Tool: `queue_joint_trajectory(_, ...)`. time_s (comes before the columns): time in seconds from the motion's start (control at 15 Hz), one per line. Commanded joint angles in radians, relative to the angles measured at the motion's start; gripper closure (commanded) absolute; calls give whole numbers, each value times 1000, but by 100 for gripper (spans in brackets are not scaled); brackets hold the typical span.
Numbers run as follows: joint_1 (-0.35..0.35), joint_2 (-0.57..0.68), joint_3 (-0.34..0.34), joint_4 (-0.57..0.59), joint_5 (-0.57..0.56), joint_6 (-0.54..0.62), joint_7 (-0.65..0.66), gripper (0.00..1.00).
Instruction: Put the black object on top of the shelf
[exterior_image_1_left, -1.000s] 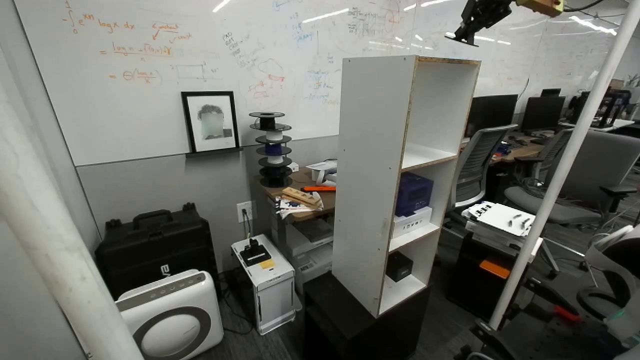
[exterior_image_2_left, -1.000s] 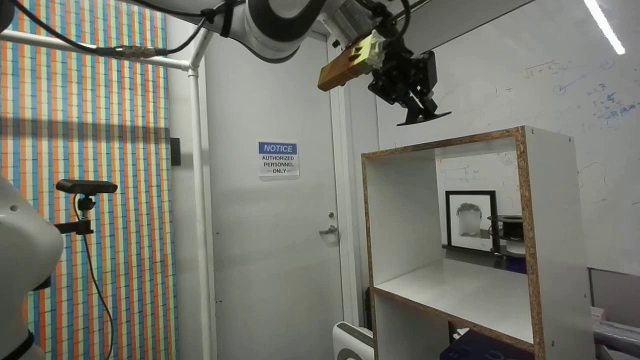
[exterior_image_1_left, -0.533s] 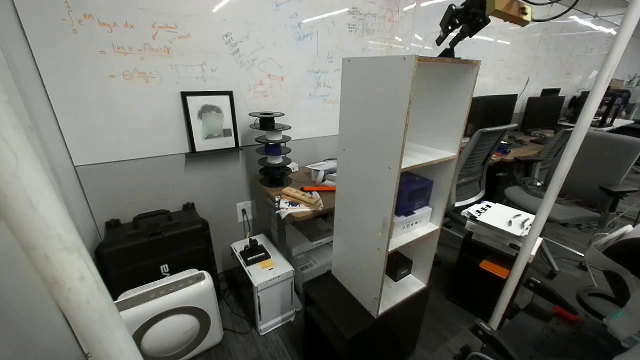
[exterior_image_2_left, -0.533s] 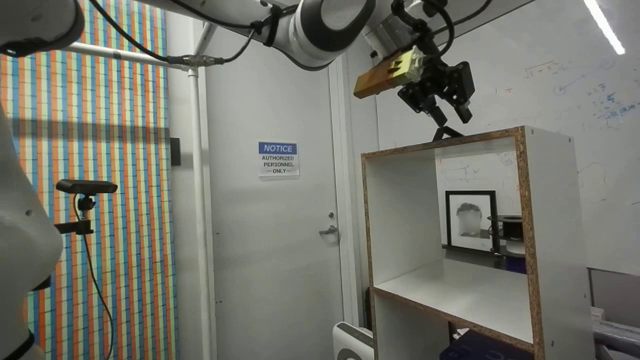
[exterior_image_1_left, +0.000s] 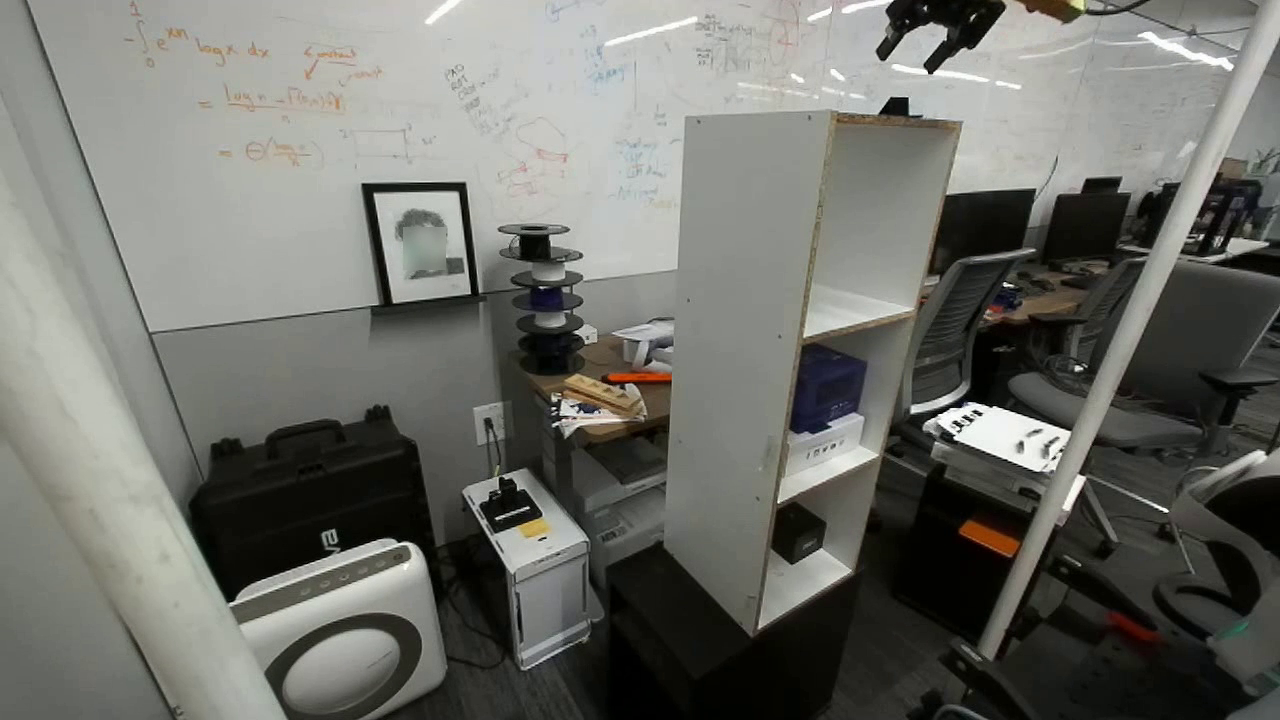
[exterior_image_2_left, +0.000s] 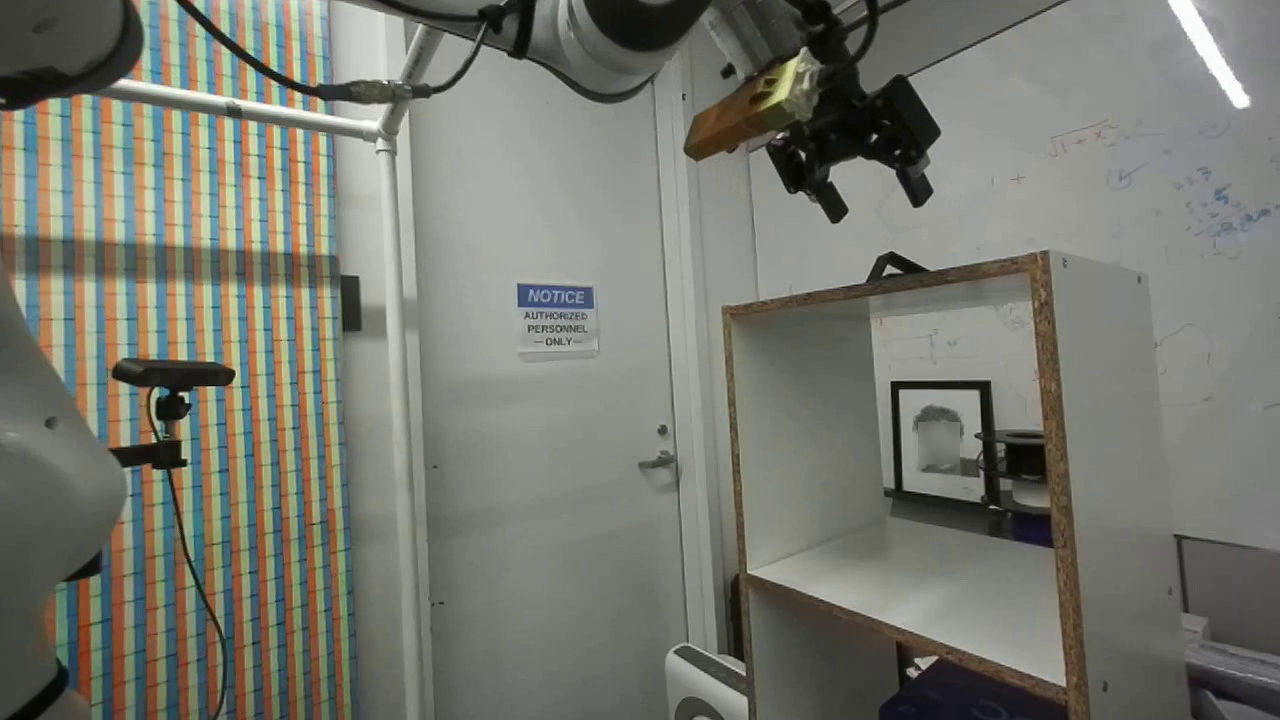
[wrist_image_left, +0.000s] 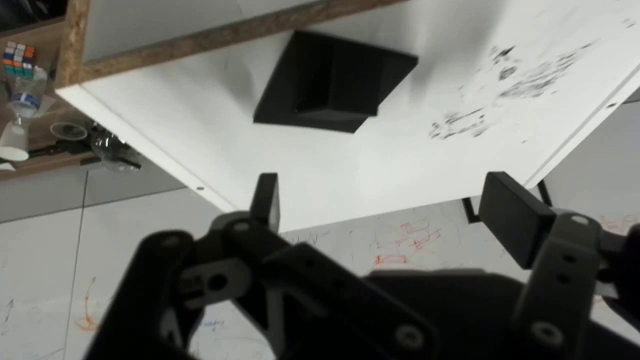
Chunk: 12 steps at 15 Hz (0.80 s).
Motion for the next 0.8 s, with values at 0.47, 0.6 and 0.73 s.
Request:
queue_joint_trajectory(0.47, 31, -256, 5, -280, 18, -662, -41, 0)
queue_joint_trajectory(0.6, 25, -251, -1, -337, 19, -752, -48, 0)
queue_joint_trajectory(0.73, 19, -226, 7, -315, 12, -725, -37, 0)
